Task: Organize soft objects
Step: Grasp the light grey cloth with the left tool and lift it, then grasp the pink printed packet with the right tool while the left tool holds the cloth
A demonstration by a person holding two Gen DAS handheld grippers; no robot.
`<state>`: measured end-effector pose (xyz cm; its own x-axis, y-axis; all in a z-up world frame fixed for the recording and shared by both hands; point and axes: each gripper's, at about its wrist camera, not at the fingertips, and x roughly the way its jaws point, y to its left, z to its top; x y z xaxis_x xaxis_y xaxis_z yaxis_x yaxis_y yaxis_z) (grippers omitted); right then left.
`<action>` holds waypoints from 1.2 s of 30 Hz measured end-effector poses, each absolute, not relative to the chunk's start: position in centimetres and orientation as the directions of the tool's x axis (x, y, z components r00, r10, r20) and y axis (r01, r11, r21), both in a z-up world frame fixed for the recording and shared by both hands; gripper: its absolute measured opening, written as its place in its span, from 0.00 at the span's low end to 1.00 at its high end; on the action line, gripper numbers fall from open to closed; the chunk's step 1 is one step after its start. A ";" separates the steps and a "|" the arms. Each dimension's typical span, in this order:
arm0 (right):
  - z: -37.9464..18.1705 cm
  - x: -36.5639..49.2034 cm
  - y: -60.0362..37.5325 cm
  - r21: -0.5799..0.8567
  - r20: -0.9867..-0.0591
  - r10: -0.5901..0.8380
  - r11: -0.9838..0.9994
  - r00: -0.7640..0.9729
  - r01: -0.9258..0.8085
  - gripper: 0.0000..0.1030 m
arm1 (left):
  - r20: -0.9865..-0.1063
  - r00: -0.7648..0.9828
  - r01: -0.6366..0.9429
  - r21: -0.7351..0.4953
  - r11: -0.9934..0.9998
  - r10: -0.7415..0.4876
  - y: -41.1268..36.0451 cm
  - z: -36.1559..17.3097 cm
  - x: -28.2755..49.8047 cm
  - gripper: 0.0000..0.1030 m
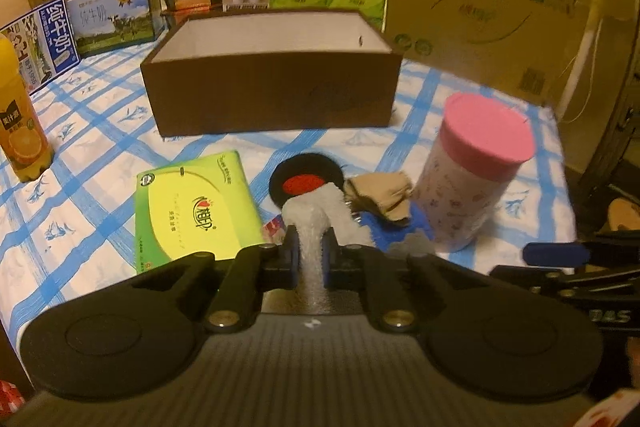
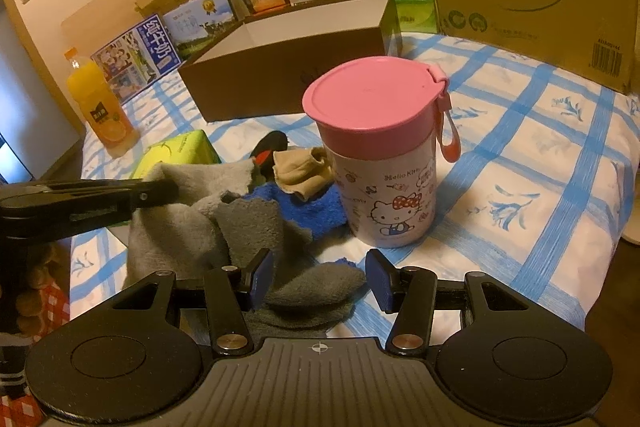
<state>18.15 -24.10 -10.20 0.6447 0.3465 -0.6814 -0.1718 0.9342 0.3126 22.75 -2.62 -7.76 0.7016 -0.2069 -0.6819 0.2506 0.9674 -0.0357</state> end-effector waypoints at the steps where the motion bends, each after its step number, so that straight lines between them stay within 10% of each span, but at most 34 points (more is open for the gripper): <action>1: -10.1 18.1 -24.1 0.313 -0.679 0.348 0.934 0.647 -0.174 0.50 | -0.674 0.707 0.251 -0.044 0.967 -0.214 -2.5 -7.3 22.4 0.09; 21: -7.9 17.2 -21.7 0.292 -0.622 0.394 0.918 0.677 -0.267 0.50 | -0.453 0.860 0.128 -0.256 0.958 -0.235 7.6 4.3 16.5 0.09; 36: -9.9 16.9 -15.1 0.393 -0.617 0.572 0.819 0.540 -0.419 0.49 | -0.506 0.860 -0.057 -0.212 0.976 -0.060 13.7 2.6 13.6 0.09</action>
